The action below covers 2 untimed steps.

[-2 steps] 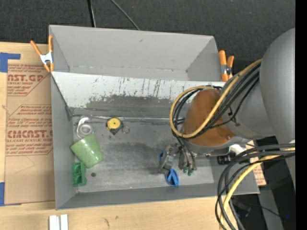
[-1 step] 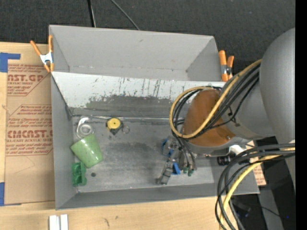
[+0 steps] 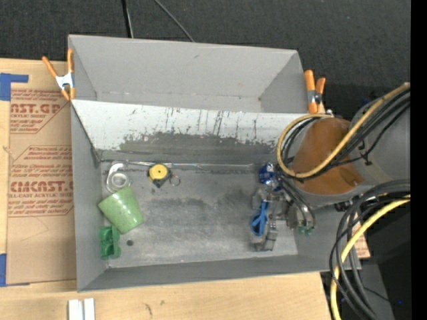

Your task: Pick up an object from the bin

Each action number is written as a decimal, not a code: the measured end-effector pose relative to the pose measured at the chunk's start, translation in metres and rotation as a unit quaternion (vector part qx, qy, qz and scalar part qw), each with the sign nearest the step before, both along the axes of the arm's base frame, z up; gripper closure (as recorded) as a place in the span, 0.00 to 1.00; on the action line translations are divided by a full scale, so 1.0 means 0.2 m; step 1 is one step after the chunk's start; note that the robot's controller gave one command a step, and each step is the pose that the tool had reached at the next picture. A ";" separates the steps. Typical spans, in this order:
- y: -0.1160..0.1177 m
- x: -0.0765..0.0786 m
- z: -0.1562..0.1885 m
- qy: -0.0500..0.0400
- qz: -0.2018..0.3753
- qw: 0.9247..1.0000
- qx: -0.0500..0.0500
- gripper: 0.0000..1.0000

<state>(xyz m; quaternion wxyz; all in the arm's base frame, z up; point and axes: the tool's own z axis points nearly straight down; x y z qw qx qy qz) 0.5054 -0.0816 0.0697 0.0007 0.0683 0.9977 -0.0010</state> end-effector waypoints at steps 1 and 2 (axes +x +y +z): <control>0.01 0.00 0.00 0.000 0.000 1.000 0.001 1.00; 0.01 0.00 0.00 0.000 0.000 1.000 0.001 0.00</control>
Offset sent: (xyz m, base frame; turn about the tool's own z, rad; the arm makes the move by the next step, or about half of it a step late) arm 0.0000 0.0000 0.0000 0.0000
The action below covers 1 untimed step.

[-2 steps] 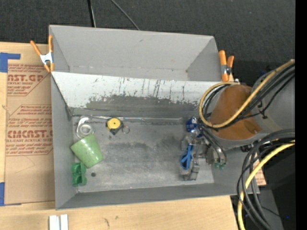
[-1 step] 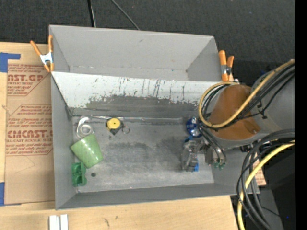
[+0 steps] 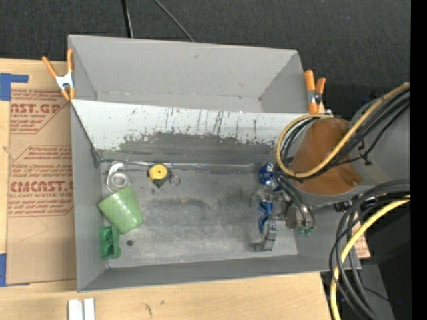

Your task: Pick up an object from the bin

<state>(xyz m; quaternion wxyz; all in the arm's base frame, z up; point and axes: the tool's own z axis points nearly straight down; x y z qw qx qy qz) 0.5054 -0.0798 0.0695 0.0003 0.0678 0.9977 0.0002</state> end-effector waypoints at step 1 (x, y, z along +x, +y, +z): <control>-0.33 0.00 0.00 0.000 0.087 0.996 -0.001 0.00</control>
Offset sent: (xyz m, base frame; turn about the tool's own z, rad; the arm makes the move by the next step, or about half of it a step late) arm -0.0009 -0.0652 0.0005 -0.1764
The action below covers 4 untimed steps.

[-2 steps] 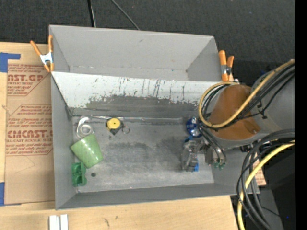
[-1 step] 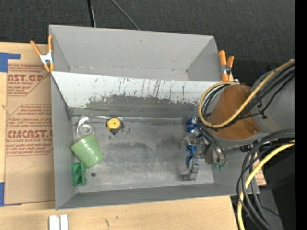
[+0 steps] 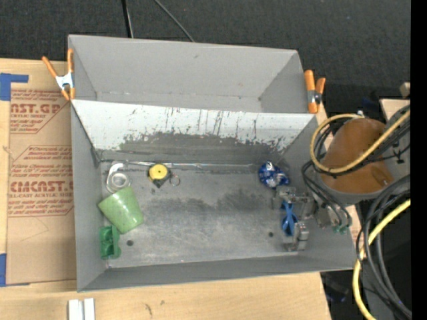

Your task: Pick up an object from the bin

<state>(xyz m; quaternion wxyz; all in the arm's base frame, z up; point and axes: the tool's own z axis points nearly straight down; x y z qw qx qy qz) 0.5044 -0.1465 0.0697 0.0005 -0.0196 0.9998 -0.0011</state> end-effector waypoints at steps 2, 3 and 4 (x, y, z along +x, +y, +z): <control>-0.04 0.01 0.01 0.001 0.155 0.988 0.001 0.00; -0.04 0.02 0.02 0.000 0.155 0.988 0.002 1.00; 0.02 -0.11 0.66 -0.003 0.163 0.987 -0.001 1.00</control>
Offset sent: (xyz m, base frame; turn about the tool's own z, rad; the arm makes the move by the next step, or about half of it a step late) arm -0.0201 0.0178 0.0427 -0.1021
